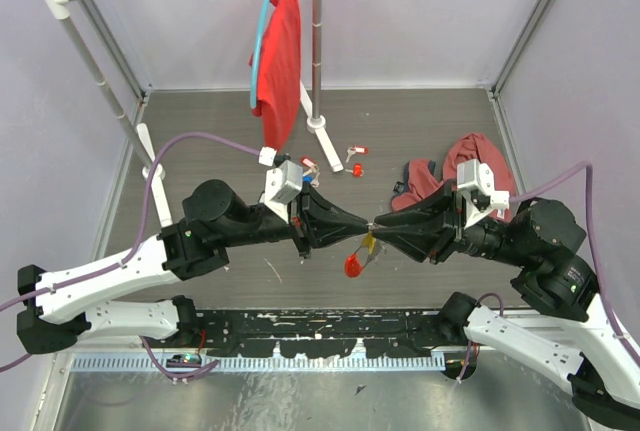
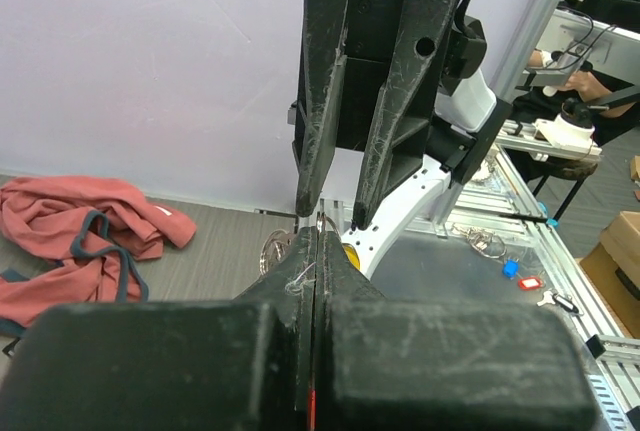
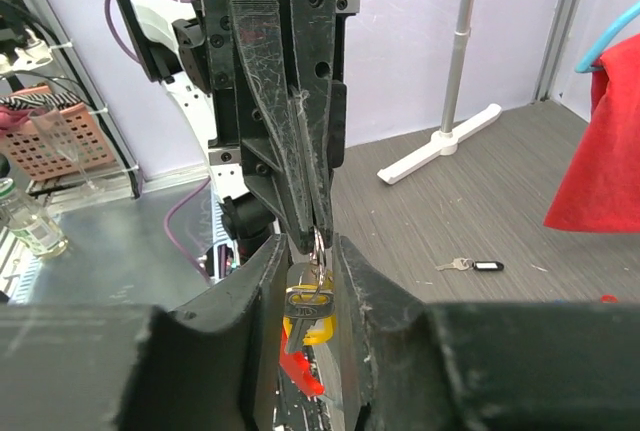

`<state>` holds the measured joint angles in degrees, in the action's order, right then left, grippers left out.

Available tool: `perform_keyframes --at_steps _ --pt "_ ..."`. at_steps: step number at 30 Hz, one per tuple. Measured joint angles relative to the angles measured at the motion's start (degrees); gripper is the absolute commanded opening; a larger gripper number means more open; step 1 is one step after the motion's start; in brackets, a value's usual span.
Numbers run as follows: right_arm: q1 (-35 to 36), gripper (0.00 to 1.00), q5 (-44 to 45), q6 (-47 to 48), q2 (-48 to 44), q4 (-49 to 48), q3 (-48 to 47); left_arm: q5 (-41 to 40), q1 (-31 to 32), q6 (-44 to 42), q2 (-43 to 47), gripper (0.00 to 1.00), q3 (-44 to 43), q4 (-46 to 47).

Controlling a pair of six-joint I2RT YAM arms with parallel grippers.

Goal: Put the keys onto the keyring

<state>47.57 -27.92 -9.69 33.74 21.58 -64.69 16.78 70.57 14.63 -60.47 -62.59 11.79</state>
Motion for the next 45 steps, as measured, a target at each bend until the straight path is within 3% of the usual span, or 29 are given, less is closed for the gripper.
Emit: perform_keyframes --at_steps 12,17,25,30,35,38,45 --pt "0.0 0.32 -1.7 0.2 0.0 -1.0 0.7 0.3 0.0 0.3 0.0 0.00 0.0 1.2" --pt "0.0 0.24 -1.8 0.1 0.0 -1.0 1.0 0.3 0.0 0.3 0.0 0.00 0.0 1.2" --pt "0.0 0.03 -1.8 0.1 0.0 -1.0 1.0 0.3 0.0 0.3 0.0 0.00 0.0 1.3" --pt "0.0 0.01 -1.8 0.3 0.0 -0.9 1.0 0.3 0.0 0.3 0.1 0.00 0.0 1.3" --pt "0.0 0.01 -1.5 2.2 1.9 3.4 -1.9 0.2 0.0 -0.3 0.1 0.25 -0.2 0.4" --pt "0.0 0.01 -1.3 4.8 4.8 9.9 -6.9 0.2 0.0 -2.1 0.0 0.35 -2.2 -2.8" --pt "0.0 0.01 0.6 11.7 11.6 26.4 -19.3 -0.9 0.0 -8.8 -0.1 0.46 -8.3 -13.1"
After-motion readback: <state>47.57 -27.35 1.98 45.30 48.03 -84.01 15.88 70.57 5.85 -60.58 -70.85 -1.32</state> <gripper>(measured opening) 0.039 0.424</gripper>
